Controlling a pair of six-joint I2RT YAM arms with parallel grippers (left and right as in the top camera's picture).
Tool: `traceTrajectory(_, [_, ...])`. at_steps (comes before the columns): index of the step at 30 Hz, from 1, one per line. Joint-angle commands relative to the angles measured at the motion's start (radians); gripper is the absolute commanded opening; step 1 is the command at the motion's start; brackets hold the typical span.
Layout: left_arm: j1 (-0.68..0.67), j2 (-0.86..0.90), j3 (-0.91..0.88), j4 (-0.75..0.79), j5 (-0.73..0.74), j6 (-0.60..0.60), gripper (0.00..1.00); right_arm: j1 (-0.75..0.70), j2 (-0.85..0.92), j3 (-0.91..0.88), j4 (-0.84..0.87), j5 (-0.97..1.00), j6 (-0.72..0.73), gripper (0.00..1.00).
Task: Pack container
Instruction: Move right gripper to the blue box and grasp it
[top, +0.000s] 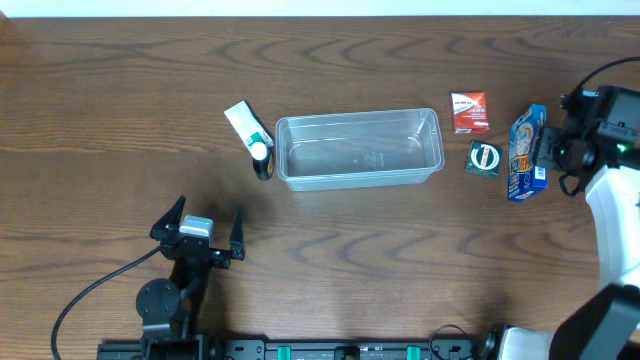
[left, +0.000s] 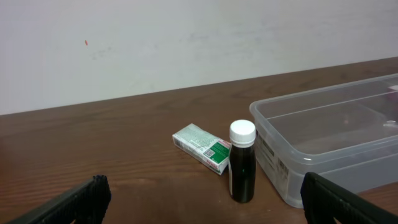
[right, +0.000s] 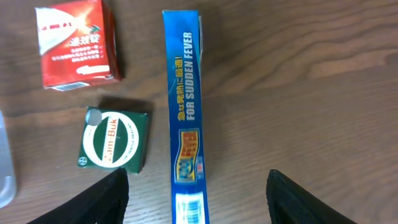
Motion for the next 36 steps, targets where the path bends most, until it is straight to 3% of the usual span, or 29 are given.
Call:
traceTrajectory(1, [0.005,-0.001,-0.018,-0.033,0.013,0.006,0.98,-0.014,0.042,0.018,0.016,-0.011,-0.040,0.69])
traceTrajectory(7, [0.005,-0.001,-0.018,-0.033,0.013,0.006,0.98,-0.014,0.105,0.018,0.043,-0.071,-0.039,0.67])
traceTrajectory(13, [0.005,-0.001,-0.018,-0.033,0.013,0.006,0.98,-0.014,0.128,0.018,0.053,-0.115,-0.039,0.53])
traceTrajectory(25, [0.005,-0.001,-0.018,-0.034,0.013,0.006,0.98,-0.014,0.190,0.018,0.065,-0.077,-0.019,0.45])
traceTrajectory(32, [0.005,-0.001,-0.018,-0.033,0.013,0.006,0.98,-0.014,0.188,0.019,0.068,-0.077,-0.019,0.23])
traceTrajectory(36, [0.005,-0.001,-0.018,-0.033,0.013,0.006,0.98,-0.014,0.172,0.025,0.067,-0.077,-0.011,0.21])
